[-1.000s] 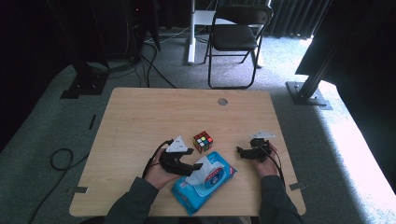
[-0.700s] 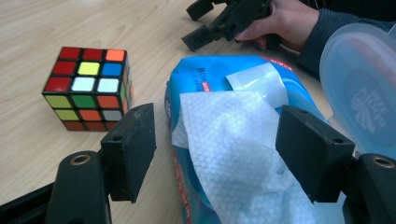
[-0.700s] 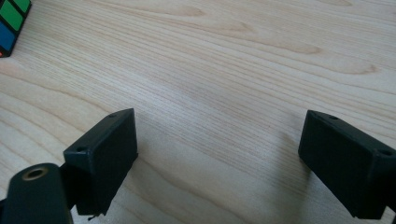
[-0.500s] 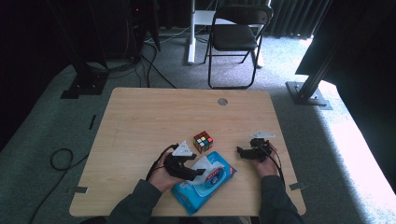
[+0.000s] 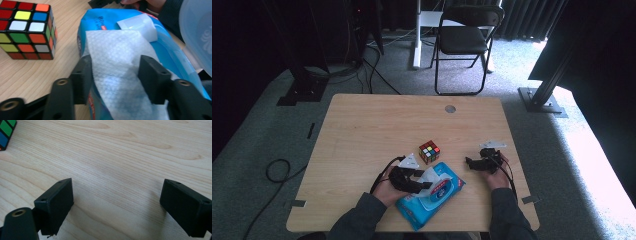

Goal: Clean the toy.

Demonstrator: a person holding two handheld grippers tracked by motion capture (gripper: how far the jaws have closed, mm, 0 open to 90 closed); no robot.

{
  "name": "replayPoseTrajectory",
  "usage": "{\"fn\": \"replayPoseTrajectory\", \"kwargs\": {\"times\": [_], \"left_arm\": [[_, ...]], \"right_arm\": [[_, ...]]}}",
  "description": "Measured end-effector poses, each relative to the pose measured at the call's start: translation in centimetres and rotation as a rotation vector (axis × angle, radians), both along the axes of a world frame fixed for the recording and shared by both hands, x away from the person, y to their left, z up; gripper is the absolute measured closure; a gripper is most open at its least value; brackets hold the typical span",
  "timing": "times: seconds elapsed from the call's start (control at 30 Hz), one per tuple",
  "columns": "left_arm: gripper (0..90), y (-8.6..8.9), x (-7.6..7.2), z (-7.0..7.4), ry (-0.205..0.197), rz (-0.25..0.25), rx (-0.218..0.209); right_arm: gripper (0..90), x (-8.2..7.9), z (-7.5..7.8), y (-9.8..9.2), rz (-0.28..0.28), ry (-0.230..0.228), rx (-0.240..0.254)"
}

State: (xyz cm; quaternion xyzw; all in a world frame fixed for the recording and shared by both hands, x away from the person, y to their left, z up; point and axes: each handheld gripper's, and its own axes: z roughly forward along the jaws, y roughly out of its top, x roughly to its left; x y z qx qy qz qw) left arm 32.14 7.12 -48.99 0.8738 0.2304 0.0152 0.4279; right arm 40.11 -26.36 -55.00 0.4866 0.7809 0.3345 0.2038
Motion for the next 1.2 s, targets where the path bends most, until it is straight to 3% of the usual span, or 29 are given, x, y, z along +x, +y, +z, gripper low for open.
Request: {"fn": "replayPoseTrajectory", "kwargs": {"times": [0.13, 0.27, 0.47, 0.53, 0.6, 0.8, 1.2], "left_arm": [[55.5, -0.1, -0.1, 0.2, -0.02, 0.002, 0.013], [58.1, -0.2, -0.6, 0.6, -0.072, -0.01, 0.033], [74.6, -0.5, -1.0, 0.7, -0.085, -0.051, 0.031], [76.4, -0.6, -1.0, 0.7, -0.087, -0.052, 0.031], [83.5, -0.4, -1.0, 0.8, -0.083, -0.069, -0.001], [88.0, -0.1, -0.9, 1.1, -0.097, -0.052, -0.012], [88.7, 0.7, -0.8, 1.8, -0.127, 0.0, -0.043]], "right_arm": [[11.4, 0.0, 0.0, 0.0, 0.0, 0.0, 0.0], [11.4, 0.0, 0.0, 0.0, 0.001, -0.001, -0.001], [11.4, 0.0, 0.0, 0.0, 0.0, 0.0, 0.0], [11.4, 0.0, 0.0, 0.0, -0.001, 0.0, 0.0], [11.4, 0.0, 0.0, 0.0, 0.001, -0.001, -0.001], [11.4, 0.0, 0.0, 0.0, 0.0, 0.0, 0.0], [11.4, 0.0, 0.0, 0.0, 0.0, 0.0, 0.0]]}}
